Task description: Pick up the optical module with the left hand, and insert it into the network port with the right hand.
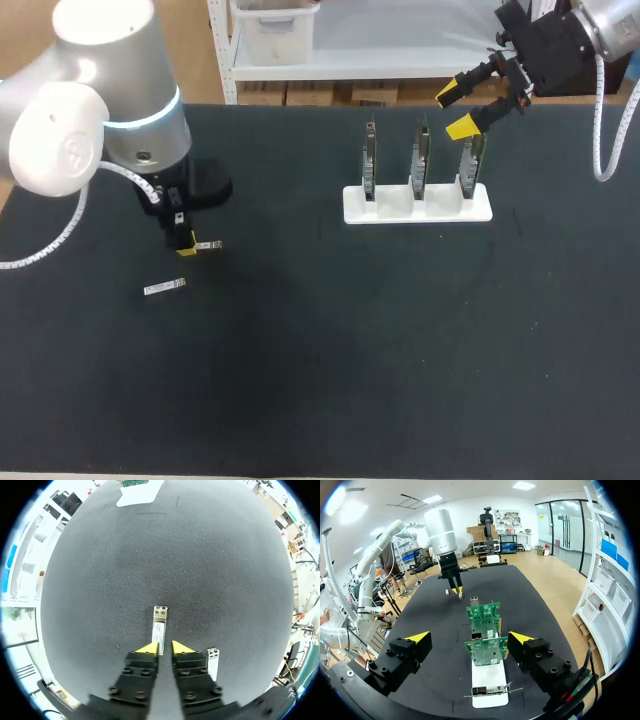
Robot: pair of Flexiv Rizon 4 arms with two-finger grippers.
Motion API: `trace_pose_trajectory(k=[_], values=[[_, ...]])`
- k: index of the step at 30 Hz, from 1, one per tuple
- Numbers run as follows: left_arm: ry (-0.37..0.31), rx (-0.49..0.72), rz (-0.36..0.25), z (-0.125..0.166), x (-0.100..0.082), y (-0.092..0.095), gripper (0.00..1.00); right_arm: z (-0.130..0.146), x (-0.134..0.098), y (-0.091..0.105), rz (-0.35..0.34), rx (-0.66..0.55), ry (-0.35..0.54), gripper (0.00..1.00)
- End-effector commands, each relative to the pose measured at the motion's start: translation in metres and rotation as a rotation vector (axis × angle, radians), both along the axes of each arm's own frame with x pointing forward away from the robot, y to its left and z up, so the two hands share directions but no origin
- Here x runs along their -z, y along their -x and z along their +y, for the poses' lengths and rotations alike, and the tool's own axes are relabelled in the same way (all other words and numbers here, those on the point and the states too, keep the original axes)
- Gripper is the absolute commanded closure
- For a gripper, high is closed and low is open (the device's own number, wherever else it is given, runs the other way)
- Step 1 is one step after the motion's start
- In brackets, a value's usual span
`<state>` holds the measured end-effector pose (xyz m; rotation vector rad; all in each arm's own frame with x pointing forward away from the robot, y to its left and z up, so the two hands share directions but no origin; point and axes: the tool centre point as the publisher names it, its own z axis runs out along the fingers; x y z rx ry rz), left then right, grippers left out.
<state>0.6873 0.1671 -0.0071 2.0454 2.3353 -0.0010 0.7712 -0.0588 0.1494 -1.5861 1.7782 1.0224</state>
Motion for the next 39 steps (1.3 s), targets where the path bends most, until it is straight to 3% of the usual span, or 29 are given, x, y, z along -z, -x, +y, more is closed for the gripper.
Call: trace_pose_trajectory(k=[1, 19, 33, 34, 35, 36, 37, 38, 39], values=[[-0.005, 0.006, 0.005, 0.0, 0.0, -0.002, 0.0, 0.0, 0.0, 0.001, -0.002, 0.001, 0.0, 0.0], [-0.016, 0.026, 0.004, -0.001, 0.002, -0.012, 0.0, 0.0, 0.0, 0.001, -0.002, 0.001, 0.0, 0.0], [-0.028, 0.026, 0.013, 0.004, 0.009, -0.008, 0.0, 0.0, 0.0, 0.001, -0.002, 0.001, 0.0, 0.0], [-0.03, 0.025, 0.012, 0.004, 0.009, -0.008, 0.06, 0.0, 0.0, 0.001, -0.002, 0.001, 0.0, 0.0], [-0.031, 0.022, 0.012, 0.004, 0.009, -0.007, 0.28, 0.0, 0.0, 0.001, -0.002, 0.001, 0.0, 0.0], [-0.031, 0.02, 0.013, 0.004, 0.009, -0.007, 0.6, 0.0, 0.0, 0.001, -0.002, 0.001, 0.0, 0.0], [-0.031, 0.019, 0.014, 0.005, 0.009, -0.007, 0.84, 0.0, 0.0, 0.001, -0.002, 0.001, 0.0, 0.0], [-0.032, 0.019, 0.014, 0.005, 0.009, -0.007, 1.0, 0.0, 0.0, 0.001, -0.002, 0.001, 0.0, 0.0], [-0.033, 0.018, 0.014, 0.005, 0.009, -0.006, 1.0, 0.0, 0.0, 0.001, -0.002, 0.001, 0.0, 0.0]])
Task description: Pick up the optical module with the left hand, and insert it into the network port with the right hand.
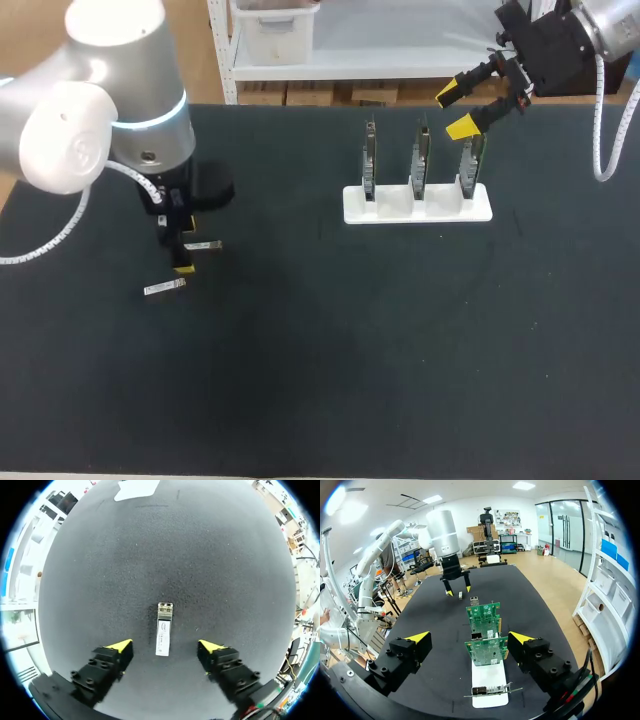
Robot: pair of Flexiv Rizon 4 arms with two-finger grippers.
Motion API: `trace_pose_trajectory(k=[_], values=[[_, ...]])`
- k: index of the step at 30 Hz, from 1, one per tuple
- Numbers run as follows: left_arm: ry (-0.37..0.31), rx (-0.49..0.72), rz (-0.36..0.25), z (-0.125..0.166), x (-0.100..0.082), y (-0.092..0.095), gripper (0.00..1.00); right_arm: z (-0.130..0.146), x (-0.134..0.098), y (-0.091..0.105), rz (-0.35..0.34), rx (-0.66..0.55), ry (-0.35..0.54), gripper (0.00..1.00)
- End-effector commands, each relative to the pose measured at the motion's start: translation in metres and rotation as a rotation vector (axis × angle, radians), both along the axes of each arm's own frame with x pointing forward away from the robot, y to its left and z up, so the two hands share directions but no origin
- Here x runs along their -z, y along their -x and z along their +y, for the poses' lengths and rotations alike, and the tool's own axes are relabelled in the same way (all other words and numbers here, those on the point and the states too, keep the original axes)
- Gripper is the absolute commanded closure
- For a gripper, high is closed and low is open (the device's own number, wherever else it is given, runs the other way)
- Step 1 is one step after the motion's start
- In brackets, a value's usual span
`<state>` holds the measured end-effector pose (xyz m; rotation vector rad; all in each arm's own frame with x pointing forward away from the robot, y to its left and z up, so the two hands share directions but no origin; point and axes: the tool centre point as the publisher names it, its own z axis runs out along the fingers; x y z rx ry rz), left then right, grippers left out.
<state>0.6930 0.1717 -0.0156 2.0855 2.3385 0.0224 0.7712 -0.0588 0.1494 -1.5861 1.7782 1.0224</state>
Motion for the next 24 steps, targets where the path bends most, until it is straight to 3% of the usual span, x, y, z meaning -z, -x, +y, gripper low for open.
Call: trace_pose_trajectory(k=[1, 19, 24], values=[[-0.003, 0.001, 0.004, 0.0002, 0.0011, 0.0004, 1.0, 0.0003, 0.0001, 0.0006, -0.002, 0.001, 0.0, 0.0], [0.014, -0.005, 0.014, -0.0044, 0.0032, 0.005, 1.0, 0.0003, 0.0001, 0.0006, -0.002, 0.001, 0.0, 0.0], [0.064, -0.068, -0.008, -0.0064, -0.0022, 0.0007, 1.0, 0.0003, 0.0001, 0.0006, -0.002, 0.001, 0.0, 0.0]])
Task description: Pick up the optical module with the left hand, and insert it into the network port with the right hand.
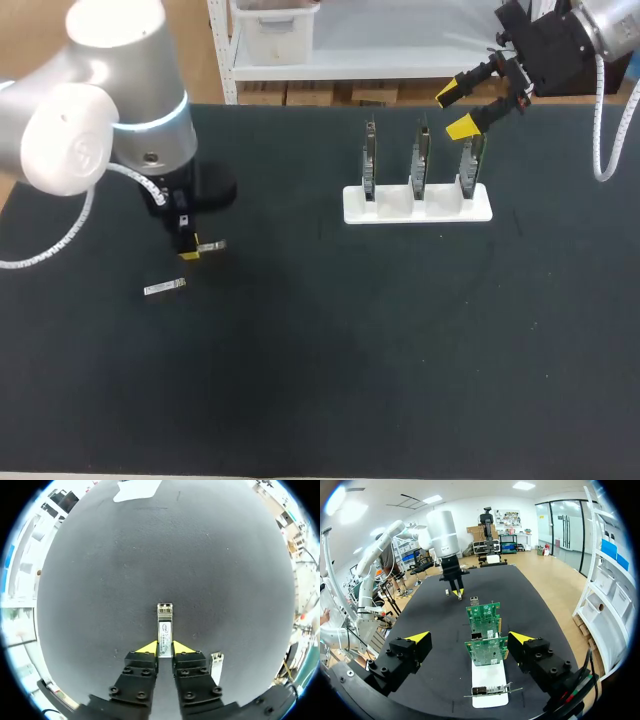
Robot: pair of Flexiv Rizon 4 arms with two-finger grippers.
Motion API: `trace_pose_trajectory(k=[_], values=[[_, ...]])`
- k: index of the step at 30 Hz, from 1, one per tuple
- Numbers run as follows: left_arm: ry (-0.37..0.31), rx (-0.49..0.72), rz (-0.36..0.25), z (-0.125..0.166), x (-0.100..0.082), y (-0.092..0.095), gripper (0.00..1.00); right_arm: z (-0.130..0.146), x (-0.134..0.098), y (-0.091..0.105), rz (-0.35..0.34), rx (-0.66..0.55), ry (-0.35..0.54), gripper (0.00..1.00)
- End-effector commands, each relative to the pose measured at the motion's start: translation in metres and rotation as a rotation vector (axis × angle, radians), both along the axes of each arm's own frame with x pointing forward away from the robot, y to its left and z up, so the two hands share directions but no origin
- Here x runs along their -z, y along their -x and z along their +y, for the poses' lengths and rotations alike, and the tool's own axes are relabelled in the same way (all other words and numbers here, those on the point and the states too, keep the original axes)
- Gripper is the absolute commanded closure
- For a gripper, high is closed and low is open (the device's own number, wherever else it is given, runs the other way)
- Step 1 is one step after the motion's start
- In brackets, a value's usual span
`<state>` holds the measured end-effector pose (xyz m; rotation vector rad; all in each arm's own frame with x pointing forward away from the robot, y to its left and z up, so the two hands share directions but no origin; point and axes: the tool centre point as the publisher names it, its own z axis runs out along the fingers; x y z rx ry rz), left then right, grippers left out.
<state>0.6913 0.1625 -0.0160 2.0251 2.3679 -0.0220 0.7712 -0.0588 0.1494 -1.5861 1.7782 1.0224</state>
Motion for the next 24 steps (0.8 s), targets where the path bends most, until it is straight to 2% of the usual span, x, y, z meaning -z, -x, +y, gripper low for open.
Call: trace_pose_trajectory(k=[1, 5, 11, 19, 24], values=[[0.056, -0.055, -0.018, 0.002, -0.004, -0.003, 1.0, 0.0, 0.0, 0.001, -0.002, 0.001, 0.0, 0.0], [0.149, -0.136, -0.059, -0.006, -0.016, -0.015, 1.0, 0.0, 0.0, 0.001, -0.002, 0.001, 0.0, 0.0], [0.331, -0.204, -0.129, -0.029, -0.047, -0.041, 1.0, 0.0, 0.0, 0.001, -0.002, 0.001, 0.0, 0.0], [0.619, -0.305, -0.266, -0.063, -0.104, -0.088, 1.0, 0.0, 0.0, 0.001, -0.002, 0.001, 0.0, 0.0], [0.831, -0.367, -0.305, -0.096, -0.136, -0.11, 1.0, 0.0, 0.0, 0.001, -0.002, 0.001, 0.0, 0.0]])
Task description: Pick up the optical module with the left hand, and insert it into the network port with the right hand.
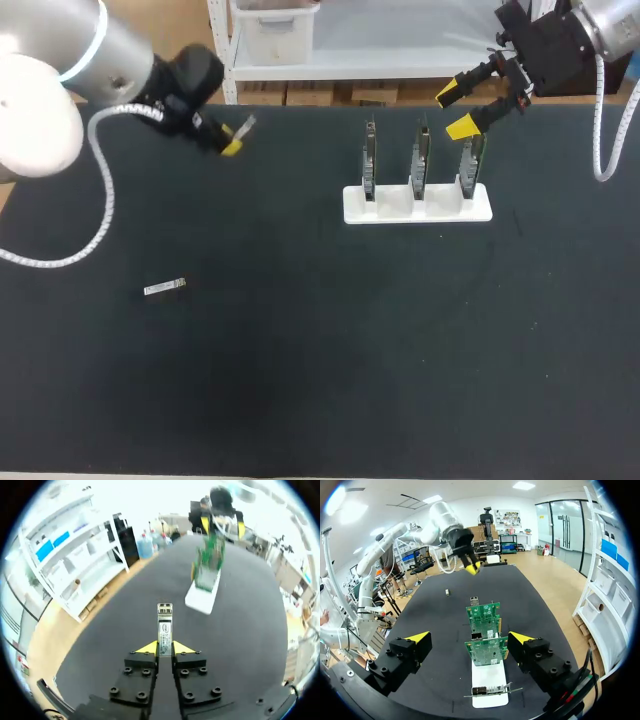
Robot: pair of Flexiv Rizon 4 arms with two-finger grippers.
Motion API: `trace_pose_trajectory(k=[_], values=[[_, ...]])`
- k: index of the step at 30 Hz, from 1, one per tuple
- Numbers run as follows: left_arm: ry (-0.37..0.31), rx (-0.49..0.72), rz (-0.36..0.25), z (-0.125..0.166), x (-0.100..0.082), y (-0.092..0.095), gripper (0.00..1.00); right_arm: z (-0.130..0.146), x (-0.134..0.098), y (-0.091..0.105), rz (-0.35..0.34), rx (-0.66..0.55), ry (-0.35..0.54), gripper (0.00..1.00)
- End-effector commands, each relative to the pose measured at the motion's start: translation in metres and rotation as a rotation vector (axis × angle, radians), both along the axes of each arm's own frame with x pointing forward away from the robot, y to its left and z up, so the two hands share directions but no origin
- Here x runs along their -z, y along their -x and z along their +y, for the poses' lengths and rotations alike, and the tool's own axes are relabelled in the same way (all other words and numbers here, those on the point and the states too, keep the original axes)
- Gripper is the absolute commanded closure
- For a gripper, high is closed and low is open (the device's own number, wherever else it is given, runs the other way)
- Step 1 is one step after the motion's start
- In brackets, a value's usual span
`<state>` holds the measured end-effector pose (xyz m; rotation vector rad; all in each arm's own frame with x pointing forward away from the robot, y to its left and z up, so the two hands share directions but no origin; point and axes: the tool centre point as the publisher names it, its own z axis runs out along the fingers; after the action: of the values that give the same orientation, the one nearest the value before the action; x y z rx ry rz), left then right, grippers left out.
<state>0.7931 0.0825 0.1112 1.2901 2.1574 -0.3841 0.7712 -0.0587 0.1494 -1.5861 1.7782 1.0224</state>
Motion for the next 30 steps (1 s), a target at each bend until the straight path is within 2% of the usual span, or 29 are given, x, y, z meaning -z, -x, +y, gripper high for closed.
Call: trace_pose_trajectory(k=[1, 5, 9, 12, 18, 23, 28, 30], values=[[0.26, -0.033, -0.094, -0.024, -0.015, -0.011, 1.0, 0.0, 0.0, 0.001, -0.002, 0.002, 0.0, 0.0], [0.382, -0.018, -0.132, -0.054, -0.039, -0.022, 1.0, 0.0, 0.0, 0.001, -0.002, 0.002, 0.0, 0.0], [0.474, -0.011, -0.17, -0.078, -0.059, -0.032, 1.0, 0.0, 0.0, 0.001, -0.002, 0.002, 0.0, 0.0], [0.551, 0.008, -0.164, -0.097, -0.067, -0.032, 1.0, 0.0, 0.0, 0.001, -0.002, 0.002, 0.0, 0.0], [0.646, 0.115, -0.172, -0.132, -0.085, -0.026, 1.0, 0.0, 0.0, 0.001, -0.002, 0.002, 0.0, 0.0], [0.654, 0.236, -0.192, -0.161, -0.093, -0.017, 1.0, 0.0, 0.0, 0.001, -0.002, 0.002, 0.0, 0.0], [0.65, 0.355, -0.222, -0.181, -0.093, -0.01, 1.0, 0.0, 0.0, 0.001, -0.002, 0.002, 0.0, 0.0], [0.674, 0.388, -0.211, -0.189, -0.092, -0.007, 1.0, 0.0, 0.0, 0.001, -0.002, 0.002, 0.0, 0.0]])
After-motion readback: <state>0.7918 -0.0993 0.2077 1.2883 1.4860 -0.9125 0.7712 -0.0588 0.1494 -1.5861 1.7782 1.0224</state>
